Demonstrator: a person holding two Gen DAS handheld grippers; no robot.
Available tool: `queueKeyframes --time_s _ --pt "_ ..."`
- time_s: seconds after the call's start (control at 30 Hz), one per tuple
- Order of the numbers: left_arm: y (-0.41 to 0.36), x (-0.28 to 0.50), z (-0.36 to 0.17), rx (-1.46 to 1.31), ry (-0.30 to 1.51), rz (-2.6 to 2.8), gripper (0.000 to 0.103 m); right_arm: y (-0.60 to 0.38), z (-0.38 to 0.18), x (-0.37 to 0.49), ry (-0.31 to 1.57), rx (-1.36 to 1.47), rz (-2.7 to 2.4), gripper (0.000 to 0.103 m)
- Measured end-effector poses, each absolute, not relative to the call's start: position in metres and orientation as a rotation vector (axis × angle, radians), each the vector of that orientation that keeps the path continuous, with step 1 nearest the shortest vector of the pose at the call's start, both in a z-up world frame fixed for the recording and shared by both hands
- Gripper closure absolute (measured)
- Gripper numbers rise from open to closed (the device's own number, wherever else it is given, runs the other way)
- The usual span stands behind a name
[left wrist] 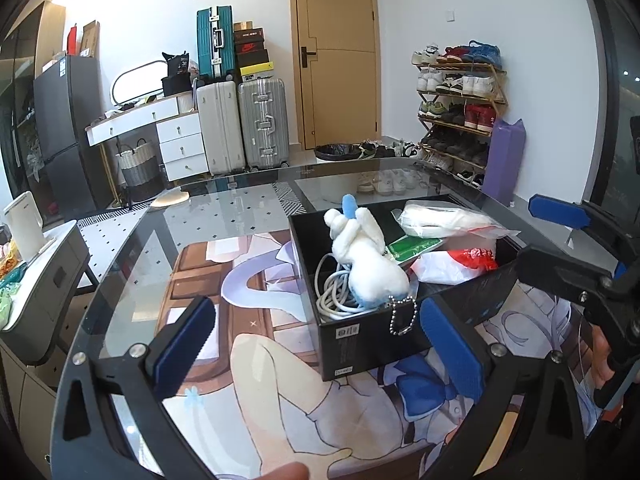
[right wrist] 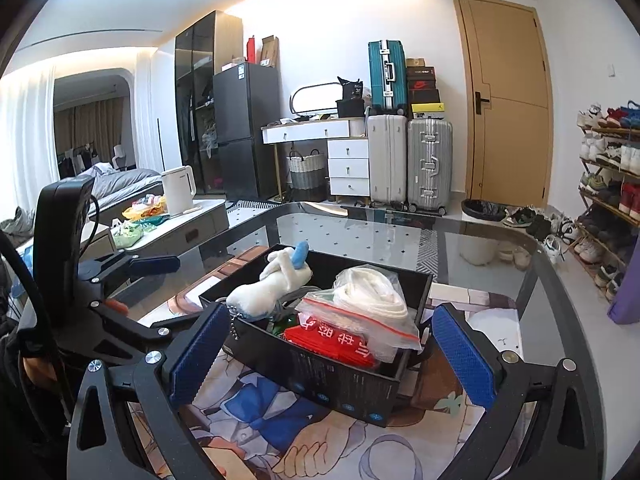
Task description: Organize soft objects
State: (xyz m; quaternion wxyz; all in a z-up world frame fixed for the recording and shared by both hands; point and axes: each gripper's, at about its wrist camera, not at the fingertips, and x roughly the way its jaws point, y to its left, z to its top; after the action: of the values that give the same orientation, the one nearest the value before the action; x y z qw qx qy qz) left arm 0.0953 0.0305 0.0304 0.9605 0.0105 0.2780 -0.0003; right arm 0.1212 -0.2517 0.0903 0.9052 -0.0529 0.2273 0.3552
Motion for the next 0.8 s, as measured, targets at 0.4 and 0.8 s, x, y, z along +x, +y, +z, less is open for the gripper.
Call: queueKeyframes --time_s 0.4,0.8 --pt "0.043 0.098 0.027 -0.033 0.542 0.024 0.0 -0.259 0.078 0.123 0.463 -0.103 0.714 0.001" --pt "0.052 0.098 0.024 -0.074 0.54 0.039 0.0 -0.261 0.078 0.114 0.425 -0.107 0.703 0.001"
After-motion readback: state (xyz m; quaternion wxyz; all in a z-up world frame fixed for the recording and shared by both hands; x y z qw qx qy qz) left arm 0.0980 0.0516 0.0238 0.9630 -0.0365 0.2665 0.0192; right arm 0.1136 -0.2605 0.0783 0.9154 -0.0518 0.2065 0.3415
